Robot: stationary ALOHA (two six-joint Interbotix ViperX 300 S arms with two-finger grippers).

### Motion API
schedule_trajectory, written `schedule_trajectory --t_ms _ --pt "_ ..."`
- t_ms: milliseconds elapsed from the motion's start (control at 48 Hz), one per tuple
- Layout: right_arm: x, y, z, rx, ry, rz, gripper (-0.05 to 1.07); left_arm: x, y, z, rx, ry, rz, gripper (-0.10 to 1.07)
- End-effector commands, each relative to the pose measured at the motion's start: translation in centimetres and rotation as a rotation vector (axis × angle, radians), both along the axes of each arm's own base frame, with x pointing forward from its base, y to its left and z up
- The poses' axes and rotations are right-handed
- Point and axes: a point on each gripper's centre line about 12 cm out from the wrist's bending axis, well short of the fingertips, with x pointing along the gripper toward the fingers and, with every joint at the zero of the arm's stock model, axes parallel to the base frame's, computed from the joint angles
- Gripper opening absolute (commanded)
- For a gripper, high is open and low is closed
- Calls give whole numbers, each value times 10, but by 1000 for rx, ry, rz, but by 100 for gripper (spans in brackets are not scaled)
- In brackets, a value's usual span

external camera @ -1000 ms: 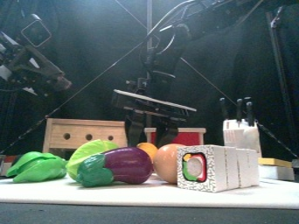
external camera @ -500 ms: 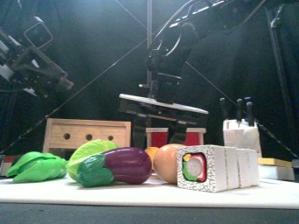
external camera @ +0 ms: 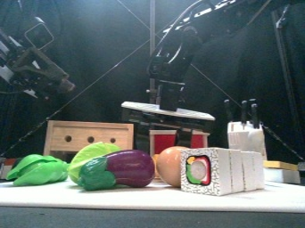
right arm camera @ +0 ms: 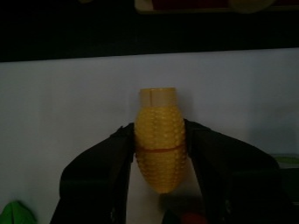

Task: Reorient corn for cutting

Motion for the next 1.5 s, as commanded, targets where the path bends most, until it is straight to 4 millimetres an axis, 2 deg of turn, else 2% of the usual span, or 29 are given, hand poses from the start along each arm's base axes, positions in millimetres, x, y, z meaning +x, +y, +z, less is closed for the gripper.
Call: schedule_trajectory --t_ms 0,167,375,521,1042,1208,1479 --pt "4 0 14 0 -38 -1 69 3 0 4 0 -14 -1 71" --pt "4 0 13 3 -42 7 72 2 0 4 -1 -14 -1 71" --pt "5 2 11 15 -51 12 89 2 0 4 -1 -14 -1 71" --pt "5 2 12 10 -53 12 96 2 -1 3 -1 -12 -2 71" --pt "6 2 19 10 -66 10 96 2 -1 3 0 -11 -3 71" --pt "7 2 27 7 -80 14 96 2 0 3 -1 -12 0 71" --pt "4 3 55 -41 -104 21 96 2 -1 3 1 -11 -3 71"
